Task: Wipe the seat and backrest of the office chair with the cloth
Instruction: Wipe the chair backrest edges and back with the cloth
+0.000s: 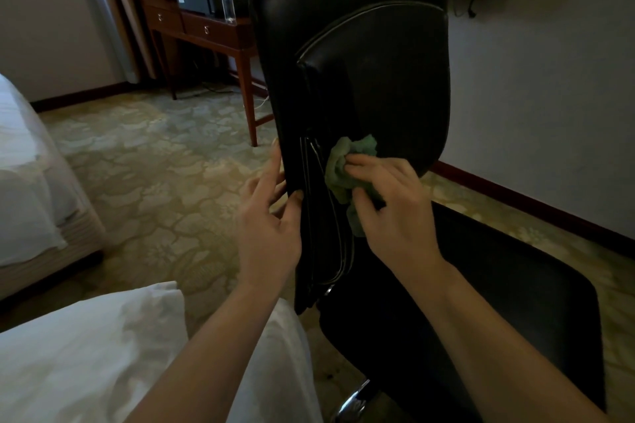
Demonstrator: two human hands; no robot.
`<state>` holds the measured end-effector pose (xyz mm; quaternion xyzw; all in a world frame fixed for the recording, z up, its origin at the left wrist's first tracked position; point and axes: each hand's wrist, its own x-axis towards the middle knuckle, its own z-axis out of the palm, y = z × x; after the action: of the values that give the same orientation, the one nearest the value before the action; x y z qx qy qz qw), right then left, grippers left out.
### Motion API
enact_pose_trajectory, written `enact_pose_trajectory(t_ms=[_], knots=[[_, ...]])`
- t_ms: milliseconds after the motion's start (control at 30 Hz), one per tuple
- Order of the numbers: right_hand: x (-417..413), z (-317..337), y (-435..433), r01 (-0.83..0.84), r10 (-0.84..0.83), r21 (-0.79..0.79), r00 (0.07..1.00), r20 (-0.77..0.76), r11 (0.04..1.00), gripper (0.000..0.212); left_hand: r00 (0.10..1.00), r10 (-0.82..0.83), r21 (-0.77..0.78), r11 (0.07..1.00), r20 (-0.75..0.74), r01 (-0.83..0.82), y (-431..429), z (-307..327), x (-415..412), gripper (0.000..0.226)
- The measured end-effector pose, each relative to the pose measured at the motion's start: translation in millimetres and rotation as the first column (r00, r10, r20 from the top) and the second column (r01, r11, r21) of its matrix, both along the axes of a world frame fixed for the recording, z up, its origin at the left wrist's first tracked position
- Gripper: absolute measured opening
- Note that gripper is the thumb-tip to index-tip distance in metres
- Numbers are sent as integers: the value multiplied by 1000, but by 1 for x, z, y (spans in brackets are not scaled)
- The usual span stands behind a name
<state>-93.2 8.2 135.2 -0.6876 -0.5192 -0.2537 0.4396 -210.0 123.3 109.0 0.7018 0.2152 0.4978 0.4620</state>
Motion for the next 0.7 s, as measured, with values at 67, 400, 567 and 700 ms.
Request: enact_pose_trajectory(t_ms=[67, 400, 567, 700], knots=[[-2, -1, 5, -3, 3, -8, 999, -44, 1000, 27, 1000, 4, 4, 1000, -3, -4, 1, 0, 0, 69], [2, -32, -18, -29, 19, -141, 997, -72, 990, 27, 999, 34, 39, 999, 2, -34, -1, -2, 3, 74], [8, -6, -17, 22, -22, -19, 1000, -9, 1000, 28, 999, 54, 50, 997, -2, -54, -5, -4, 4, 70], [5, 12, -2, 41, -41, -6, 999, -9, 999, 30, 999, 51, 53, 997, 0, -51, -3, -5, 4, 70]])
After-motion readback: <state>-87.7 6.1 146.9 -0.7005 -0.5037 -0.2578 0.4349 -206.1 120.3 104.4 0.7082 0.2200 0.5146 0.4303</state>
